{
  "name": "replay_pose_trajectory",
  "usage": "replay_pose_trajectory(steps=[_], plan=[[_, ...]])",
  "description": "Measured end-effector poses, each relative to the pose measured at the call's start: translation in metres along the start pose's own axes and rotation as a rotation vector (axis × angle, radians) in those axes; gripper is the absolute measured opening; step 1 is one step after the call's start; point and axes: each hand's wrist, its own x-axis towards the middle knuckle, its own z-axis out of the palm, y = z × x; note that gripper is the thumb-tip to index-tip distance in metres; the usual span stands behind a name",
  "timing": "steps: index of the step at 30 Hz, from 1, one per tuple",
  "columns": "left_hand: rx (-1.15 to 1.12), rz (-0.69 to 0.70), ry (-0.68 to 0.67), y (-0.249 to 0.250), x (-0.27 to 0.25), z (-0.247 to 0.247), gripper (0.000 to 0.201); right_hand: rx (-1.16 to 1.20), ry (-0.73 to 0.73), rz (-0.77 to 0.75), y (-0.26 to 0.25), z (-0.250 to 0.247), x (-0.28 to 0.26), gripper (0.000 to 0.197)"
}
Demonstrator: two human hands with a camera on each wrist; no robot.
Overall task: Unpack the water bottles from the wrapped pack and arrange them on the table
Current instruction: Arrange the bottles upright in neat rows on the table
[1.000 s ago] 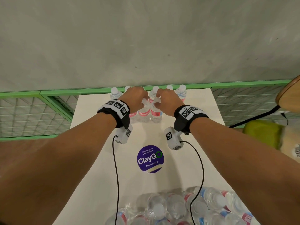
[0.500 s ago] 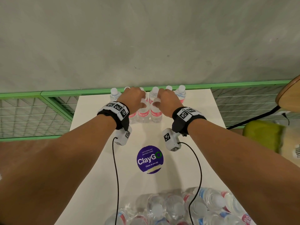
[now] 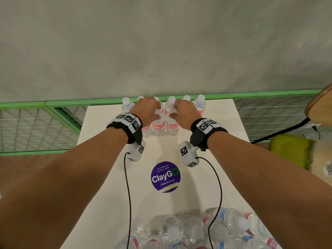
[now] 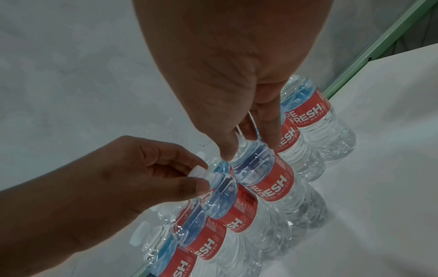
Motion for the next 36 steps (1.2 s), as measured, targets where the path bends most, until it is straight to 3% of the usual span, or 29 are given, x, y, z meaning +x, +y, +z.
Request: replay_pose_trajectory(steps=[6, 26, 31, 36], plan=[[-0.019, 0.000, 0.016, 0.001, 0.000, 0.002, 0.031, 0.061, -0.013, -0.050, 0.001, -0.002, -0.001, 0.015], [-0.040, -0.055, 0.026, 0.001, 0.001, 0.006, 0.036, 0.081, 0.016, -0.027, 0.003, -0.001, -0.005, 0.026], [-0.128, -0.061, 0.051, 0.001, -0.009, -0.002, 0.053, 0.101, -0.044, -0.014, 0.004, -0.009, -0.007, 0.042], [-0.194, -0.016, 0.174, 0.007, -0.045, -0.030, 0.045, 0.085, 0.002, 0.019, -0.003, -0.032, -0.025, 0.058]])
